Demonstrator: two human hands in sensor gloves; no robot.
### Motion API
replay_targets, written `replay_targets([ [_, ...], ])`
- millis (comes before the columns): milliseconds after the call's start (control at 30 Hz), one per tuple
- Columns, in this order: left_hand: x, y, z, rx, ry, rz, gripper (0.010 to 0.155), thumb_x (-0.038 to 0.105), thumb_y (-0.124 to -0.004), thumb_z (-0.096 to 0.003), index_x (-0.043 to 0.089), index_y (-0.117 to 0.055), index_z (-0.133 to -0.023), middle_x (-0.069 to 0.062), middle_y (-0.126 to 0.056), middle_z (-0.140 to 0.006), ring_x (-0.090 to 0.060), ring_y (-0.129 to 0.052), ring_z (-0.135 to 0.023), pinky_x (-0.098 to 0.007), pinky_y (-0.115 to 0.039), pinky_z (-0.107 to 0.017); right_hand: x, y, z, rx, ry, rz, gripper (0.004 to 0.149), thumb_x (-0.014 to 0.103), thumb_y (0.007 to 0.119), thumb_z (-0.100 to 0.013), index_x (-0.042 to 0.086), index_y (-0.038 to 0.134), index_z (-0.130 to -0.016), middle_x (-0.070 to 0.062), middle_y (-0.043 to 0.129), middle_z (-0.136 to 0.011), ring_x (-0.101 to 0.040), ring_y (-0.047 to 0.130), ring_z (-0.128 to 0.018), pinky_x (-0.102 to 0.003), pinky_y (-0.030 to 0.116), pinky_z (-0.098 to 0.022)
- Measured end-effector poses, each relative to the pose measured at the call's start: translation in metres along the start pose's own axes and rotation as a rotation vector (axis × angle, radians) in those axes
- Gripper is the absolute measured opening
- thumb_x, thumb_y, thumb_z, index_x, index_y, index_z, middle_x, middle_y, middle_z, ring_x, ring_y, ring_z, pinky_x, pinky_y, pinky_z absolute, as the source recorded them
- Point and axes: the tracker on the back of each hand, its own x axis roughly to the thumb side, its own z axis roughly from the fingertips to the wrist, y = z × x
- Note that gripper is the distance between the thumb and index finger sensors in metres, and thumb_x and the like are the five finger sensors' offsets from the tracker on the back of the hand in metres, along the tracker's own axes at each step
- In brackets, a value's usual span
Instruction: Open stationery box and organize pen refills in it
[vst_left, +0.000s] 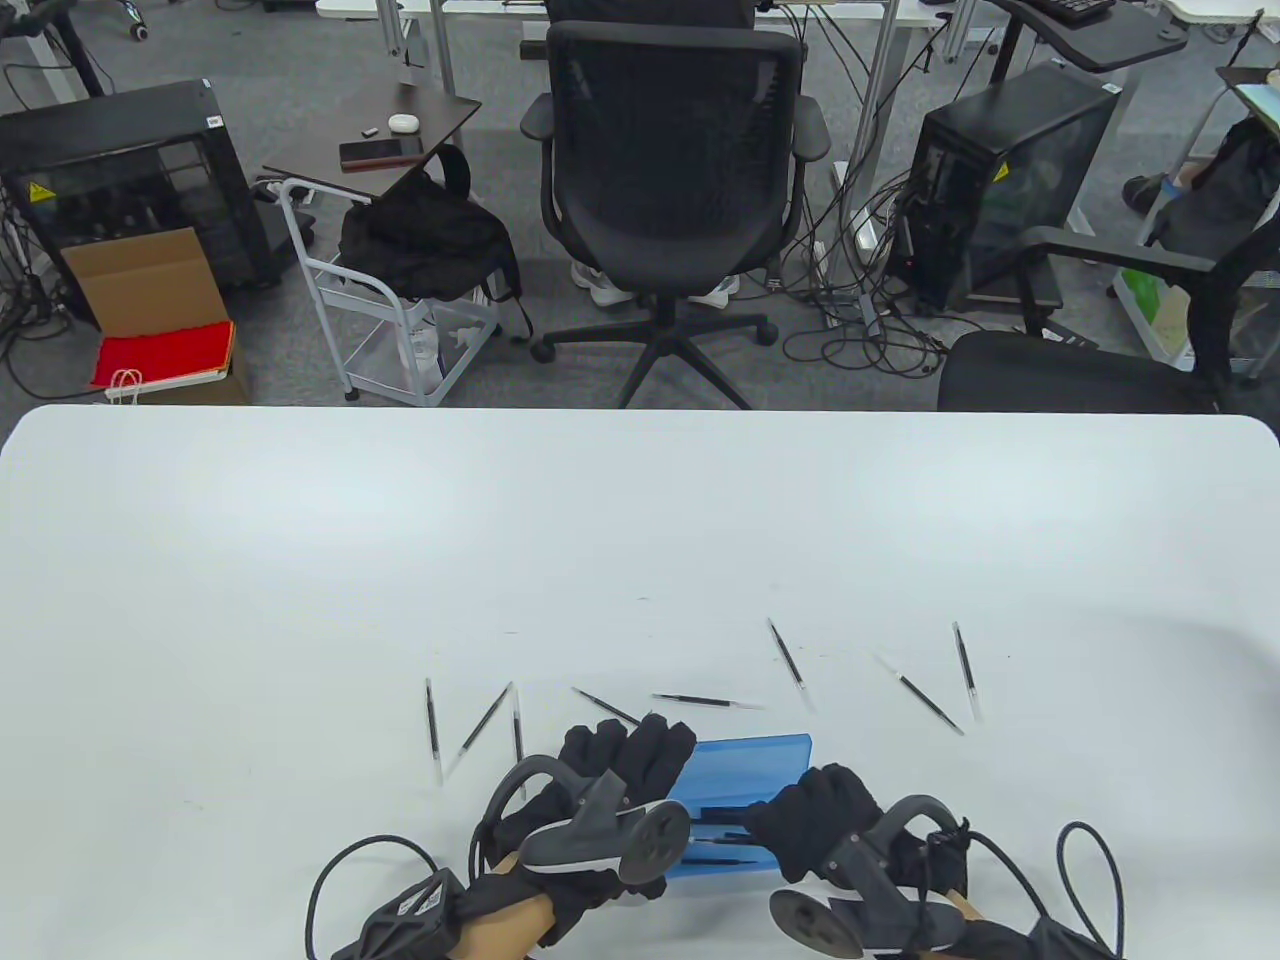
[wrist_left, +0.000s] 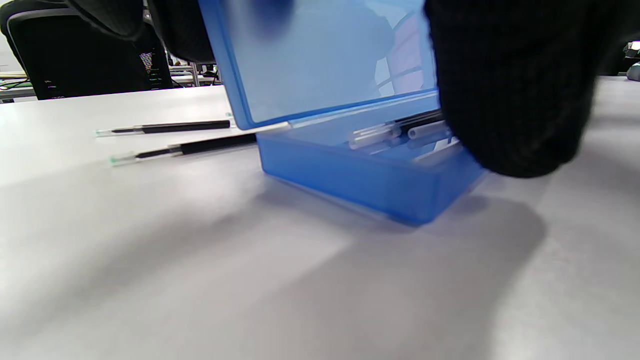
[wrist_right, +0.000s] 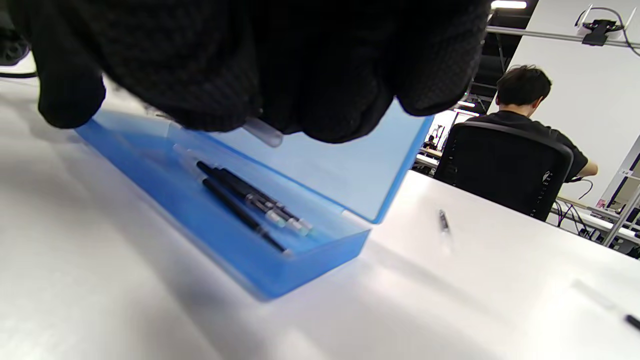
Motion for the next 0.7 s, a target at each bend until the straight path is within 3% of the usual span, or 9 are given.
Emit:
replay_targets([
  [333, 0.000, 0.000, 0.000, 0.000, -0.006, 0.010, 0.127, 0.066, -0.089, -0.0337, 0.013, -0.008, -0.116, -0.019, -0.023, -0.125, -0.056, -0.054, -0.107, -0.072, -0.050, -0.075, 0.014, 0.017, -0.022, 0.068, -0.024, 0.046, 0.053, 0.033, 0.092, -0.043, 0.023, 0.077, -0.094, -0.001, 0.100, -0.079, -0.027, 0.100, -0.070, -0.056, 0.080, -0.067],
  [700, 0.000, 0.000, 0.001, 0.001, -0.007, 0.006, 0.126, 0.066, -0.089, -0.0342, 0.013, -0.008, -0.116, -0.020, -0.023, -0.125, -0.056, -0.054, -0.107, -0.072, -0.050, -0.075, 0.011, 0.015, -0.019, 0.043, -0.017, 0.003, 0.053, 0.034, 0.090, -0.045, 0.024, 0.076, -0.095, -0.001, 0.099, -0.081, -0.027, 0.099, -0.073, -0.055, 0.080, -0.067],
])
